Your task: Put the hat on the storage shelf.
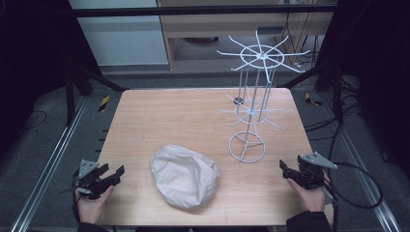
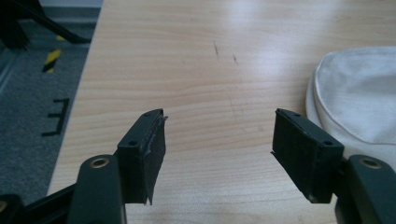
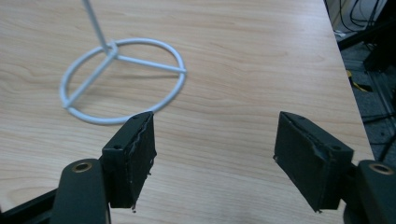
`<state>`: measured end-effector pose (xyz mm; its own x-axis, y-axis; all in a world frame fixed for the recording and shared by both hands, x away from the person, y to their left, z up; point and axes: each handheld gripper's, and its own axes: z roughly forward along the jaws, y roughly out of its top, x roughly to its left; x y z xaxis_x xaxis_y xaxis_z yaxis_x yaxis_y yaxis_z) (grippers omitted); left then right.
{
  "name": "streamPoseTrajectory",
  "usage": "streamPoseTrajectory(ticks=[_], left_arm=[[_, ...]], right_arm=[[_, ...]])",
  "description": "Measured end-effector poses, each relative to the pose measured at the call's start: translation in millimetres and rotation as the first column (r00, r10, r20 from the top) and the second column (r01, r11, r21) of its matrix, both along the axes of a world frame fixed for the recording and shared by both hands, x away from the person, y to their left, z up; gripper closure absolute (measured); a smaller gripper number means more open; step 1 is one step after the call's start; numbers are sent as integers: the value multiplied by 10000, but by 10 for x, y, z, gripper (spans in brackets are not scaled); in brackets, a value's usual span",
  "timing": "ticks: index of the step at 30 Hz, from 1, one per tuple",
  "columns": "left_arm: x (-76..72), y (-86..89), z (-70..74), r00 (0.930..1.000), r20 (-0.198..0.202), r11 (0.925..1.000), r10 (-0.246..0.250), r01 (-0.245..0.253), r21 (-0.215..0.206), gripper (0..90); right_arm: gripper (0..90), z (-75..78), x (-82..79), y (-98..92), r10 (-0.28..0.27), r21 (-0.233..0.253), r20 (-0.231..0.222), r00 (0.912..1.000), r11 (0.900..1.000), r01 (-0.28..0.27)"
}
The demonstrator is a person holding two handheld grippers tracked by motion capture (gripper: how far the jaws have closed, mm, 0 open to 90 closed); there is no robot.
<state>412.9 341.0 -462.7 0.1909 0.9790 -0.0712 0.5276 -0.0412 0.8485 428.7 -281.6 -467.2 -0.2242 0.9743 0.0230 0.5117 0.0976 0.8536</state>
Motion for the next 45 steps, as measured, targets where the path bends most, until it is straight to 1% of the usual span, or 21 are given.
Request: streamPoseTrajectory(ticks=[4, 9, 11, 12, 16, 18, 19, 20, 21, 26, 27, 28, 29, 30, 34, 35, 39, 40, 41, 44, 45], left_arm=[[-84, -74, 47, 9996, 69, 9996, -286, 286, -55, 425], [-152, -194, 90, 9946, -114, 9945, -1032, 1030, -206, 548], [-179, -263, 117, 9869, -265, 9871, -1593, 1588, -182, 629], [-179, -263, 117, 9869, -265, 9871, -1593, 1588, -182, 656], [-210, -373, 139, 9750, -575, 9767, -2147, 2144, -123, 747], [-230, -439, 153, 9674, -661, 9696, -2446, 2446, -72, 778], [-230, -439, 153, 9674, -661, 9696, -2446, 2446, -72, 790], [-244, -482, 163, 9617, -724, 9642, -2645, 2652, 6, 805], [-244, -482, 163, 9617, -724, 9642, -2645, 2652, 6, 815], [-278, -581, 169, 9482, -870, 9516, -3054, 3073, 93, 853], [-285, -606, 171, 9419, -977, 9460, -3212, 3238, 117, 872], [-285, -606, 171, 9419, -977, 9460, -3212, 3238, 117, 879], [-294, -648, 164, 9342, -1088, 9394, -3397, 3427, 95, 886], [-294, -648, 164, 9342, -1088, 9394, -3397, 3427, 95, 890], [-316, -760, 142, 9149, -1310, 9221, -3819, 3868, 128, 893], [-316, -760, 142, 9149, -1310, 9221, -3819, 3868, 128, 894], [-332, -857, 111, 8954, -1525, 9043, -4182, 4264, 235, 894], [-346, -907, 107, 8864, -1570, 8955, -4354, 4443, 249, 894], [-346, -907, 107, 8864, -1570, 8955, -4354, 4443, 249, 894], [-376, -1009, 109, 8693, -1604, 8787, -4676, 4768, 224, 895], [-391, -1054, 111, 8598, -1630, 8694, -4840, 4936, 223, 895]], right_arm=[[326, 63, -44, 121, 288, 61, 78, 9996, 9996, -288], [383, 117, -83, 256, 728, 51, 77, 9973, 9973, -728], [426, 145, -99, 320, 927, 70, 83, 9957, 9957, -928], [426, 145, -99, 320, 927, 70, 83, 9957, 9957, -928], [489, 183, -135, 393, 1169, 245, 52, 9931, 9928, -1170], [519, 188, -135, 408, 1297, 176, 67, 9915, 9914, -1298], [519, 188, -135, 408, 1297, 176, 67, 9915, 9914, -1298], [543, 199, -141, 428, 1381, 211, 23, 9904, 9902, -1381], [543, 199, -141, 428, 1381, 211, 23, 9904, 9902, -1381], [588, 218, -159, 469, 1534, 305, -34, 9882, 9877, -1533], [608, 223, -158, 476, 1587, 287, -19, 9873, 9869, -1586], [608, 223, -158, 476, 1587, 287, -19, 9873, 9869, -1586], [623, 227, -163, 484, 1598, 291, -32, 9872, 9868, -1596], [623, 227, -163, 484, 1598, 291, -32, 9872, 9868, -1596], [648, 231, -166, 491, 1649, 302, -40, 9863, 9859, -1647], [648, 231, -166, 491, 1649, 302, -40, 9863, 9859, -1647], [683, 236, -171, 498, 1676, 287, -30, 9859, 9855, -1674], [688, 238, -172, 499, 1676, 285, -23, 9859, 9855, -1674], [688, 238, -172, 499, 1676, 285, -23, 9859, 9855, -1674], [703, 242, -176, 503, 1662, 327, -61, 9861, 9856, -1660], [707, 240, -174, 502, 1666, 296, -61, 9860, 9856, -1663]])
